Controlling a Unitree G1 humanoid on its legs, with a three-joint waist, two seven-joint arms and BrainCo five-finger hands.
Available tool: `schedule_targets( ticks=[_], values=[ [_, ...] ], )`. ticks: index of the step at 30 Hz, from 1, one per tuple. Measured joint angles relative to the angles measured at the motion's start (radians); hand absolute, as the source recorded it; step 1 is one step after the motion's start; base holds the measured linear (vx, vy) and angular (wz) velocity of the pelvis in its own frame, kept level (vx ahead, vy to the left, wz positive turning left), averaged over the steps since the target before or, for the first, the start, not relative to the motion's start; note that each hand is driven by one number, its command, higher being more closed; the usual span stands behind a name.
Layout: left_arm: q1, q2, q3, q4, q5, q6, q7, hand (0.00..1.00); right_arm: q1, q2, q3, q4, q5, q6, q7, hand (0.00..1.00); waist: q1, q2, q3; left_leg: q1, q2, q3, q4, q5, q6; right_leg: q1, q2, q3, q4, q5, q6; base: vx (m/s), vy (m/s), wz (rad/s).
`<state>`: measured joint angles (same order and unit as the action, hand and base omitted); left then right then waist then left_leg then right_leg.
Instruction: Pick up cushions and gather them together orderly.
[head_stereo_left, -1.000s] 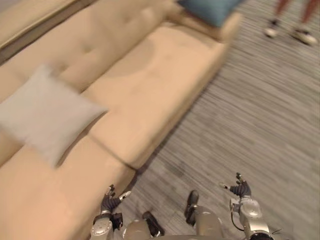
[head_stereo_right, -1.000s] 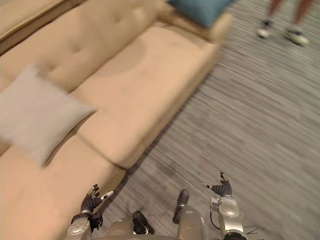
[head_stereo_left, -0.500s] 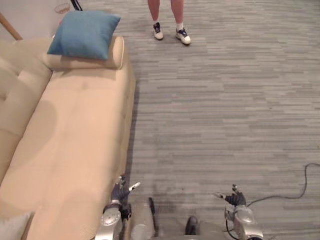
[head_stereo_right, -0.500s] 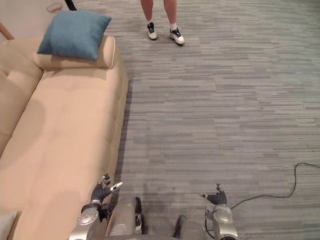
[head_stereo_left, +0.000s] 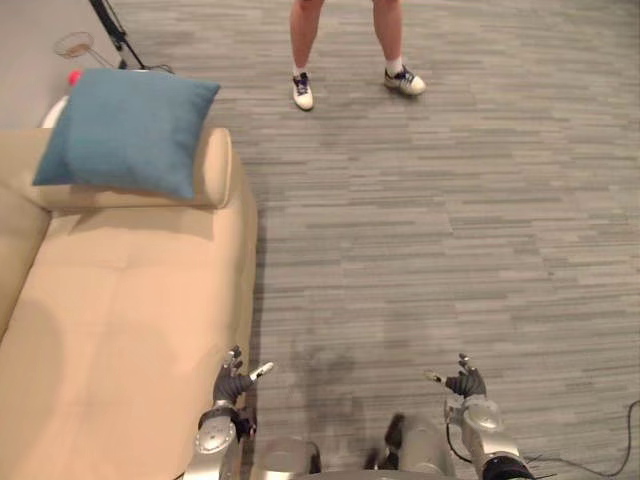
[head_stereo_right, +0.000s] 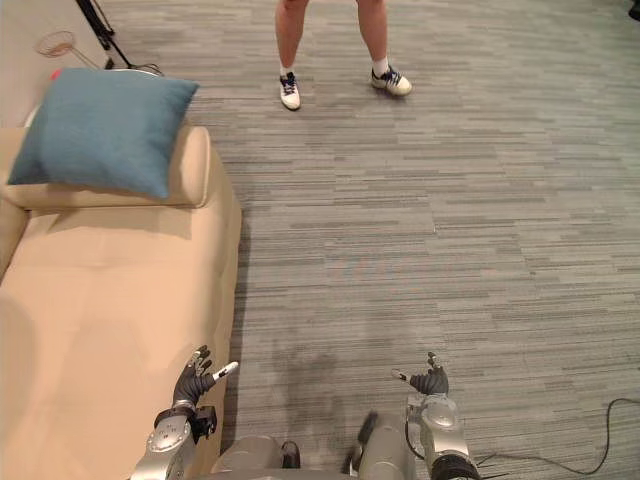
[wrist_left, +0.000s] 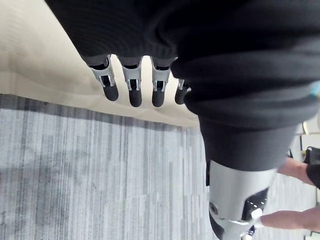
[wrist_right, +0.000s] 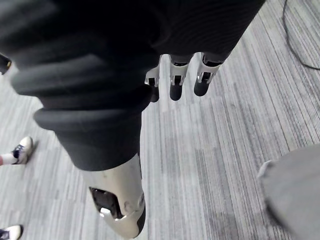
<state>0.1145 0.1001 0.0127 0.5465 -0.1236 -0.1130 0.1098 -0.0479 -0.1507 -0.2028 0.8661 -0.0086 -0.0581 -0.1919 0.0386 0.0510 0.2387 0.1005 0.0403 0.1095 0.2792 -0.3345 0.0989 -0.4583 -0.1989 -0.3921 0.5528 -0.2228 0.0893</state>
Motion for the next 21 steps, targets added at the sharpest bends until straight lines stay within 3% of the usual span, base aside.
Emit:
schedule_targets(
  ticks=[1, 2, 3, 4, 5, 6, 7, 8, 9, 10, 12, 13, 14, 15, 16, 17, 18, 19, 21],
  values=[
    [-0.013, -0.003, 0.002, 0.006, 0.001, 0.000, 0.001, 0.00, 0.008, -0.005, -0.006, 0.000, 0.000, 0.005, 0.000, 0.00, -0.009, 0.002, 0.009, 0.027, 0.004, -0.019, 0.000, -0.008, -0.017, -0.006, 0.025, 0.020, -0.147, 0.072, -0.001, 0.64, -0.105, 0.83],
    [-0.018, -0.005, 0.015, 0.006, 0.001, -0.001, 0.001, 0.00, 0.021, -0.006, -0.008, 0.000, 0.000, 0.014, 0.000, 0.00, -0.022, -0.004, 0.011, 0.074, 0.012, -0.036, 0.006, -0.029, -0.070, -0.009, 0.047, 0.071, -0.330, 0.183, 0.002, 0.84, -0.201, 0.75],
    [-0.017, 0.000, 0.030, 0.008, 0.003, 0.000, 0.006, 0.00, 0.033, -0.002, -0.007, -0.003, 0.000, 0.022, 0.000, 0.00, -0.024, -0.027, 0.006, 0.116, 0.018, -0.063, 0.034, -0.064, -0.132, -0.012, 0.060, 0.123, -0.437, 0.255, 0.003, 0.75, -0.215, 0.76],
    [-0.019, -0.002, 0.028, 0.021, 0.008, 0.000, 0.006, 0.00, 0.041, -0.007, -0.006, -0.004, -0.001, 0.024, 0.000, 0.00, -0.024, -0.025, 0.004, 0.135, 0.031, -0.088, 0.072, -0.080, -0.158, -0.013, 0.060, 0.163, -0.403, 0.368, -0.023, 0.79, -0.242, 0.79],
    [-0.027, -0.014, 0.021, 0.027, 0.009, 0.001, 0.005, 0.00, 0.039, -0.017, -0.007, -0.012, -0.001, 0.025, 0.000, 0.00, -0.030, 0.006, 0.004, 0.120, 0.074, -0.123, 0.161, -0.072, -0.177, -0.031, 0.073, 0.169, -0.274, 0.398, -0.051, 0.79, -0.260, 0.86],
    [-0.030, -0.032, 0.015, 0.022, 0.011, 0.000, 0.003, 0.00, 0.035, -0.022, -0.014, -0.020, -0.001, 0.025, 0.000, 0.00, -0.028, 0.039, 0.002, 0.050, 0.122, -0.135, 0.347, 0.039, -0.224, -0.031, 0.078, 0.123, -0.130, 0.270, -0.084, 0.77, -0.257, 0.72],
    [-0.031, -0.038, 0.019, 0.023, 0.011, 0.000, 0.004, 0.00, 0.034, -0.019, -0.012, -0.031, 0.000, 0.025, 0.002, 0.00, -0.023, 0.039, 0.002, 0.013, 0.134, -0.128, 0.438, 0.129, -0.216, -0.013, 0.075, 0.110, -0.098, 0.227, -0.085, 0.89, -0.314, 0.65],
    [-0.023, -0.050, 0.022, 0.025, 0.010, 0.000, 0.003, 0.00, 0.034, -0.013, -0.002, -0.056, 0.004, 0.023, 0.002, 0.00, -0.017, 0.044, 0.006, -0.070, 0.189, -0.102, 0.620, 0.346, -0.224, 0.063, 0.080, 0.084, -0.107, 0.171, -0.092, 0.59, -0.213, 0.45],
    [-0.019, -0.054, 0.019, 0.025, 0.011, 0.001, 0.001, 0.00, 0.033, -0.011, 0.003, -0.071, 0.009, 0.020, 0.000, 0.00, -0.015, 0.050, 0.007, -0.129, 0.235, -0.065, 0.734, 0.324, -0.200, 0.119, 0.092, 0.065, -0.127, 0.150, -0.098, 0.72, -0.214, 0.53],
    [-0.018, -0.054, 0.019, 0.024, 0.010, 0.004, 0.001, 0.00, 0.023, 0.003, 0.006, -0.081, 0.019, 0.010, -0.003, 0.00, -0.006, 0.040, 0.013, -0.227, 0.281, 0.003, 0.885, 0.219, -0.123, 0.221, 0.099, 0.050, -0.175, 0.128, -0.103, 0.68, -0.135, 0.54],
    [-0.017, -0.053, 0.018, 0.011, 0.009, 0.010, 0.001, 0.00, 0.017, 0.009, -0.001, -0.086, 0.038, -0.003, -0.007, 0.00, 0.005, 0.000, 0.024, -0.356, 0.245, 0.069, 0.872, 0.117, -0.103, 0.370, 0.081, 0.019, -0.295, 0.125, -0.103, 0.64, -0.088, 0.67],
    [-0.015, -0.048, 0.018, -0.008, 0.009, 0.010, 0.001, 0.00, 0.016, 0.012, -0.005, -0.091, 0.048, -0.010, -0.010, 0.00, 0.009, -0.012, 0.020, -0.446, 0.205, 0.110, 0.754, 0.084, -0.097, 0.447, 0.064, -0.017, -0.362, 0.122, -0.093, 0.59, -0.030, 0.73],
    [-0.013, -0.047, 0.020, -0.025, 0.009, 0.010, 0.001, 0.00, 0.015, 0.005, -0.008, -0.089, 0.049, -0.015, -0.016, 0.00, 0.019, -0.024, 0.025, -0.509, 0.180, 0.150, 0.594, 0.085, -0.098, 0.496, 0.054, -0.041, -0.400, 0.107, -0.056, 0.58, 0.000, 0.62],
    [-0.012, -0.048, 0.020, -0.031, 0.009, 0.009, 0.000, 0.00, 0.015, -0.002, -0.008, -0.084, 0.049, -0.015, -0.019, 0.00, 0.027, -0.016, 0.024, -0.534, 0.172, 0.165, 0.496, 0.091, -0.104, 0.521, 0.055, -0.049, -0.410, 0.093, -0.028, 0.57, 0.086, 0.45],
    [-0.002, -0.050, 0.021, -0.036, 0.009, 0.010, 0.000, 0.00, 0.017, -0.023, -0.008, -0.066, 0.050, -0.013, -0.022, 0.00, 0.035, 0.010, 0.022, -0.541, 0.152, 0.188, 0.248, 0.167, -0.145, 0.576, 0.065, -0.073, -0.414, 0.055, 0.032, 0.60, 0.149, 0.41],
    [0.017, -0.050, 0.022, -0.034, 0.009, 0.015, 0.000, 0.00, 0.014, -0.015, -0.002, -0.042, 0.050, -0.008, -0.024, 0.00, 0.046, 0.012, 0.021, -0.511, 0.122, 0.210, 0.159, 0.289, -0.004, 0.630, 0.064, -0.072, -0.416, 0.018, 0.060, 0.73, 0.160, 0.52],
    [0.019, -0.043, 0.026, -0.035, 0.010, 0.019, 0.000, 0.00, 0.014, -0.002, 0.003, -0.031, 0.049, -0.003, -0.022, 0.00, 0.046, -0.024, 0.011, -0.502, 0.095, 0.225, 0.148, 0.285, -0.009, 0.635, 0.039, -0.069, -0.423, 0.015, 0.053, 0.77, 0.147, 0.54],
    [0.024, -0.045, 0.054, -0.046, 0.013, 0.019, 0.000, 0.00, 0.011, -0.001, 0.003, -0.026, 0.046, -0.003, -0.022, 0.00, 0.053, -0.040, 0.001, -0.526, 0.081, 0.213, 0.192, 0.243, 0.013, 0.633, 0.030, -0.055, -0.414, 0.031, 0.043, 0.75, 0.146, 0.52],
    [0.042, -0.061, 0.080, -0.045, 0.018, 0.028, 0.000, 0.00, -0.015, -0.005, 0.003, -0.013, 0.043, -0.003, -0.021, 0.00, 0.062, -0.047, 0.001, -0.526, 0.081, 0.218, 0.309, 0.131, 0.048, 0.635, -0.007, -0.012, -0.281, 0.024, 0.099, 0.61, 0.176, 0.40]
  ],
)
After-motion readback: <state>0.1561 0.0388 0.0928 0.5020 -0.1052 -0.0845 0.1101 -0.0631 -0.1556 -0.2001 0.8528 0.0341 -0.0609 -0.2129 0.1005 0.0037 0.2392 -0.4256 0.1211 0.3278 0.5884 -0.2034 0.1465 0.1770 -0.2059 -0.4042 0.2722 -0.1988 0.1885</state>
